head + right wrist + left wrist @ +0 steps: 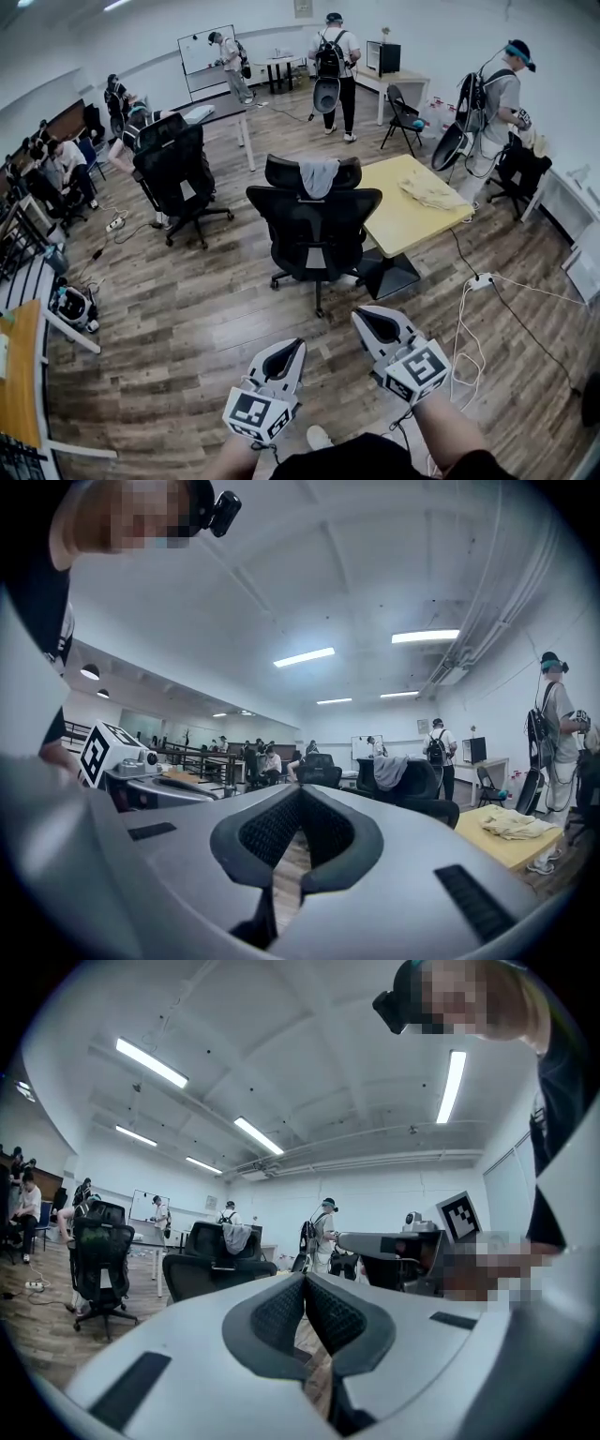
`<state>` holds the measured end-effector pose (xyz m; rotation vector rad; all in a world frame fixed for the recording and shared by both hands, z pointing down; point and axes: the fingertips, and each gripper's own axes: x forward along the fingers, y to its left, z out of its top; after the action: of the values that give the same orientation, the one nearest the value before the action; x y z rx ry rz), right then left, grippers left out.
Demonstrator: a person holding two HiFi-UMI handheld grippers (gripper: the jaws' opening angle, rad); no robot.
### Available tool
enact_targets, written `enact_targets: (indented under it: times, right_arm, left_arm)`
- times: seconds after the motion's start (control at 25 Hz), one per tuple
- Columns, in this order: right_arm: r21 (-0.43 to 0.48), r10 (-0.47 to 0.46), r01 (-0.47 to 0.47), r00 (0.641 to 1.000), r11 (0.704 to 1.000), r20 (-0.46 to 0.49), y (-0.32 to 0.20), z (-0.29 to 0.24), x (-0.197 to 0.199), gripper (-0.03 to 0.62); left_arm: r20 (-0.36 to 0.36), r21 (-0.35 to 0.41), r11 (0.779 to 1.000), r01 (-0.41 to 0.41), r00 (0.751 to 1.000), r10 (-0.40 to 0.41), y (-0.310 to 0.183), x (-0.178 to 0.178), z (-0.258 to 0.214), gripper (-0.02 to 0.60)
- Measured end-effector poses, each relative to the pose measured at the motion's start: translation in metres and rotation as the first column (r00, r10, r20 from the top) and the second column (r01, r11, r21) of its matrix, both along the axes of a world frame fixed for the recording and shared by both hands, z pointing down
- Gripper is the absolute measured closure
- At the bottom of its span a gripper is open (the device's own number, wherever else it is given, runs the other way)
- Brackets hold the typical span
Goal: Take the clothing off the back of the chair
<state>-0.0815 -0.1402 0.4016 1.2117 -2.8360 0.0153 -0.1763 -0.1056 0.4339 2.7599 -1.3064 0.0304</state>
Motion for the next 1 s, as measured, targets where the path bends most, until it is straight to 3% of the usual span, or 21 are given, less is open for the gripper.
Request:
enact_targets:
  times: [0.68,1.0]
  right_arm:
    - [0.001,0.038,-0.038,0.999,0.999,0.019,-0.067,-0.012,-0.032,0.579]
    - [-0.007,0.022,-0.022,0.999,1.000,0.027,-0.126,-0.009,-0.030,0.577]
  left_arm:
    - [-0.036,0.015,1.000,0.011,0.999,-0.010,-0.034,-0.032,-0.009,0.564]
    - [-0.025,0.007,1.000,0.029,0.999,-0.029,-0.090,-0.025,-0.007,0.565]
